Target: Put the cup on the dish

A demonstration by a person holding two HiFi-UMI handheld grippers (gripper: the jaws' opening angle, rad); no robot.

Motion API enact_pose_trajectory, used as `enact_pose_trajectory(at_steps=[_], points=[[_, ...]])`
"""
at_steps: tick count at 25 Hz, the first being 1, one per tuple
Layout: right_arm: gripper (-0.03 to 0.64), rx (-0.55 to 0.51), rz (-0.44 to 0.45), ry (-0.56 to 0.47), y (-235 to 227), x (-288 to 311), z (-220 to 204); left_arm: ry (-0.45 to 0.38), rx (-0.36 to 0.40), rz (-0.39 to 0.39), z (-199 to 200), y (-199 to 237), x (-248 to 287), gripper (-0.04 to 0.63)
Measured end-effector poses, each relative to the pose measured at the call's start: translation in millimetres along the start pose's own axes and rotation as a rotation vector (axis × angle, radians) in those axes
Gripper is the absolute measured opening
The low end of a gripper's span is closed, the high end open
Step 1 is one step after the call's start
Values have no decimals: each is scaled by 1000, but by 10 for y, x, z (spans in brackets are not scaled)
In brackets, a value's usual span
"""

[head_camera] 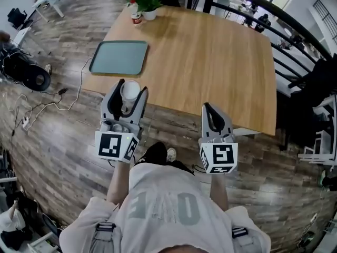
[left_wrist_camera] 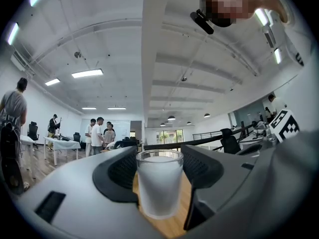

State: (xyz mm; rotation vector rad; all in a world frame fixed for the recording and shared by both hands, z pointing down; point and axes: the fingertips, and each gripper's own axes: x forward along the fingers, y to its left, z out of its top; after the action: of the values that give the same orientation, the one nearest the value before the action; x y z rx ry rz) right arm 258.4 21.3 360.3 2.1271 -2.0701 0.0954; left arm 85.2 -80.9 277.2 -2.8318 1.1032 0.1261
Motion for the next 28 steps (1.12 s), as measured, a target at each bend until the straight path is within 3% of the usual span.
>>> enact_pose_trajectory(at_steps=[9, 14, 23, 28], points=[[20, -53, 93, -4, 154, 685, 229, -13, 8, 64, -45, 420, 299, 275], [20, -166, 180, -6, 559, 1224, 452, -1, -23, 110, -135, 860, 432, 275], [20, -178, 342, -63, 1245, 2183, 818, 24, 0, 219, -275, 1754, 624, 275], [20, -205, 384, 12, 1475, 2683, 753, 56, 13, 235, -397, 2215, 802, 275]])
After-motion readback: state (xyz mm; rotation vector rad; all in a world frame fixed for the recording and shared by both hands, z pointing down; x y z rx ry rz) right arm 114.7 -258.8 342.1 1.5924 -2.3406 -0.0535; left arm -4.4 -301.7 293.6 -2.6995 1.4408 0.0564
